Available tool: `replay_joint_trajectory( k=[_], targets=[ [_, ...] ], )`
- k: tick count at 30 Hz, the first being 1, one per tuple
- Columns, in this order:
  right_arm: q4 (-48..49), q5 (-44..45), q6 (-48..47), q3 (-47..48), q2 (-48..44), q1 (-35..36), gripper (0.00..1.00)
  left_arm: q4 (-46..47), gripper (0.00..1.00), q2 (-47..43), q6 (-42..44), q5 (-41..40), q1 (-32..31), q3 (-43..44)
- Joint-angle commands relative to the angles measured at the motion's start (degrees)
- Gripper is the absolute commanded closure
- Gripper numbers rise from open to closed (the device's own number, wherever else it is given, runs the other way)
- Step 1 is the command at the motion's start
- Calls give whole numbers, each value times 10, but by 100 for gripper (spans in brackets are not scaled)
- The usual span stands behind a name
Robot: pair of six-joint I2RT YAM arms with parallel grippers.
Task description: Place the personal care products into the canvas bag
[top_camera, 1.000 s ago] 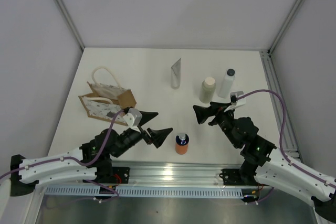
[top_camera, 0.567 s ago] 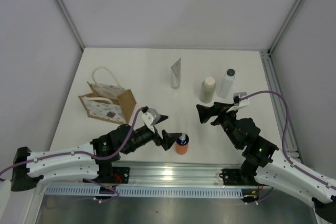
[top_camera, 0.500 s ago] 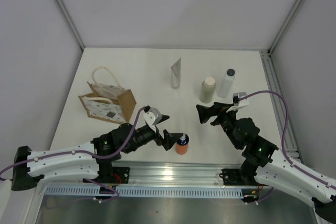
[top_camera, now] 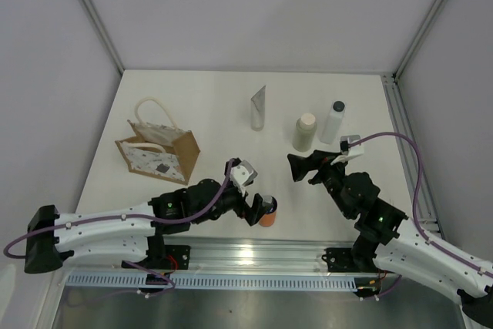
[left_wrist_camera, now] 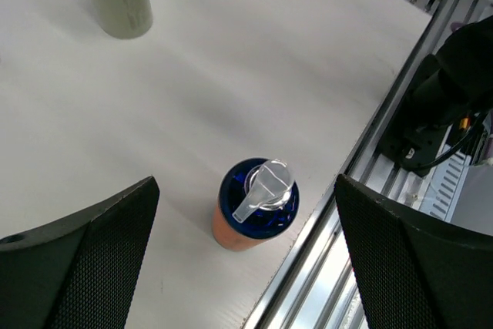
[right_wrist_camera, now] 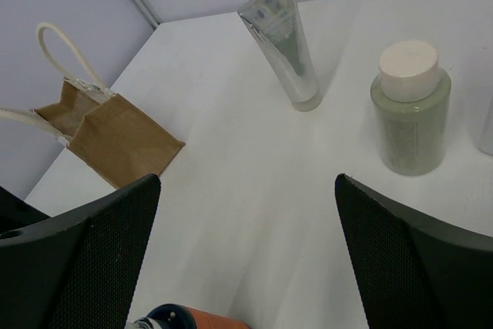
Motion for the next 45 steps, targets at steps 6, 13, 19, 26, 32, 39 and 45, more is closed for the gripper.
replay_joint_trajectory(
  k=[6,13,19,26,32,39,45],
  targets=[
    [8,6,-3,28,-6,0,0,-9,1,64,-21,18,-2,18],
    [7,5,-3,29,2,0,1,-34,6,114,-13,7,-8,43],
    [6,6,-4,31,4,-1,0,-41,11,141,-10,-3,-22,58],
    [6,7,-3,30,7,0,1,-63,16,169,-10,-21,-27,81],
    [2,8,-3,32,6,-2,0,-90,22,197,-20,-42,-30,103],
    [-1,10,-1,33,2,-3,1,-113,43,228,-26,-61,-33,126],
    [-5,10,0,34,0,-3,1,-138,82,239,-41,-71,-35,140]
  ],
)
